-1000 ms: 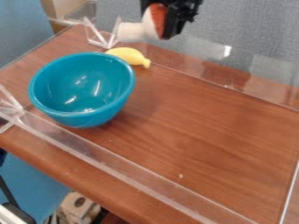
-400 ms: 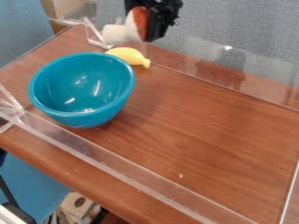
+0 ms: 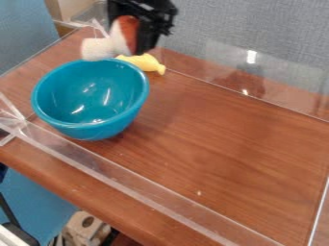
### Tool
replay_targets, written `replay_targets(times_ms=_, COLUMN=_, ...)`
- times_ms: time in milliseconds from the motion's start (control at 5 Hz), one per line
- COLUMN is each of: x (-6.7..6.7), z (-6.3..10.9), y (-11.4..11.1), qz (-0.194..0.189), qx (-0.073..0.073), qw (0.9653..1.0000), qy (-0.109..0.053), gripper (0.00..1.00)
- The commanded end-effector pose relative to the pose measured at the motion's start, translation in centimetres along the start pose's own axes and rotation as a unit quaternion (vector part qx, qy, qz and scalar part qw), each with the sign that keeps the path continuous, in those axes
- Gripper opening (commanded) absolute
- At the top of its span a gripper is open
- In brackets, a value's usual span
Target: Put the mushroom in the blue bowl
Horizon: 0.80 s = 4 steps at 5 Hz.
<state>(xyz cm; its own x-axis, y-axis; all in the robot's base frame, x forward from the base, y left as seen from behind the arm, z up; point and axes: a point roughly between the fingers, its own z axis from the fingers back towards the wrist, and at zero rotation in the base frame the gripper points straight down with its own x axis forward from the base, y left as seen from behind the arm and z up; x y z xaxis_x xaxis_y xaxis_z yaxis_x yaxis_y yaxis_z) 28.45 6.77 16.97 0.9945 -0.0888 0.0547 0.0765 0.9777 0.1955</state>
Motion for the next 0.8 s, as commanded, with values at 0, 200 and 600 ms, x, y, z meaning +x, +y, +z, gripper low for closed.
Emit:
replay_targets(times_ms=0, x=-1.5, z=0.6, y=1.2, qz=0.032, qx=0.008, qw=0.9994, qy=-0.011, gripper=0.00)
replay_targets(times_ms=200, x=-2.0, z=-0.4, y=1.4, qz=0.052, qx=0.008, qw=0.9986, qy=-0.001, gripper=0.00)
replay_targets(times_ms=600, x=-3.5, z=-4.2, y=1.8, qz=0.091, qx=0.011, qw=0.9956, qy=0.018, gripper=0.00)
